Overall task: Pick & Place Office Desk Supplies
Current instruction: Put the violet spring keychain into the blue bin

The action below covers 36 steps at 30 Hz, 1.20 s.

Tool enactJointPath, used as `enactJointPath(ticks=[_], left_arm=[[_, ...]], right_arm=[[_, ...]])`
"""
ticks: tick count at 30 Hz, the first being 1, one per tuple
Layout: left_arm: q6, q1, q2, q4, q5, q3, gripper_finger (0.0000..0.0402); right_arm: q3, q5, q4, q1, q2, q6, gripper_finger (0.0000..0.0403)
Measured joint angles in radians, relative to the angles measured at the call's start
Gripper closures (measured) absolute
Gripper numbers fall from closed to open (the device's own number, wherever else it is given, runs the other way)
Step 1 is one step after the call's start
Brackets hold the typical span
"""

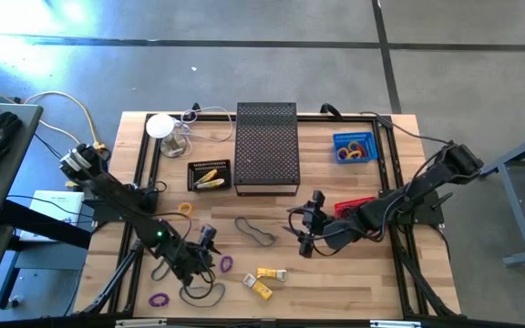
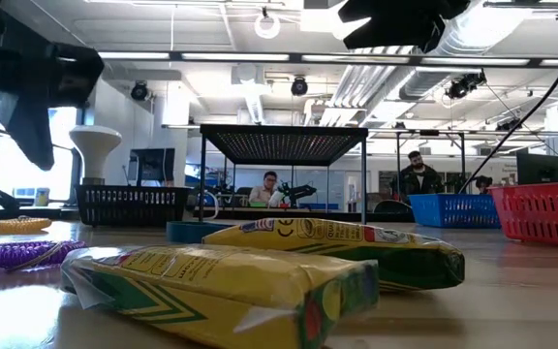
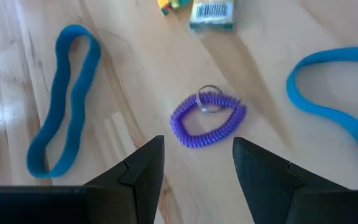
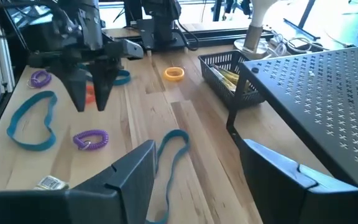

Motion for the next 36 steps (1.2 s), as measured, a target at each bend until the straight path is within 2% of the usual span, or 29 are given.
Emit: enactJointPath(ticks=[8, 13, 18, 25, 31, 36], left_arm=[[0.012, 0.03, 0.08, 0.072, 0.003, 0.0, 0.0219], [0.043, 0.03, 0.086, 0.105, 0.004, 0.0, 0.0219], [-0.01, 0.037, 0.086, 0.118, 0.017, 0.0, 0.0219], [-0.105, 0.104, 0.113, 0.201, 0.017, 0.0, 0.0219], [-0.055, 0.127, 0.2, 0.213, 0.051, 0.0, 0.0219], [-0.084, 0.127, 0.218, 0.207, 0.05, 0.003, 0.0219]], right_arm=[[0.0, 0.0, -0.001, 0.0, 0.0, 0.002, 0.0181], [0.0, 0.0, -0.001, 0.0, 0.0, 0.002, 0.0181], [0.0, 0.0, -0.001, -0.002, 0.0, 0.002, 0.0181], [0.0, -0.001, -0.001, -0.002, 0.0, 0.002, 0.0181], [0.0, -0.001, -0.002, -0.002, 0.0, 0.002, 0.0181], [0.0, -0.001, -0.003, -0.002, 0.0, 0.002, 0.0181]])
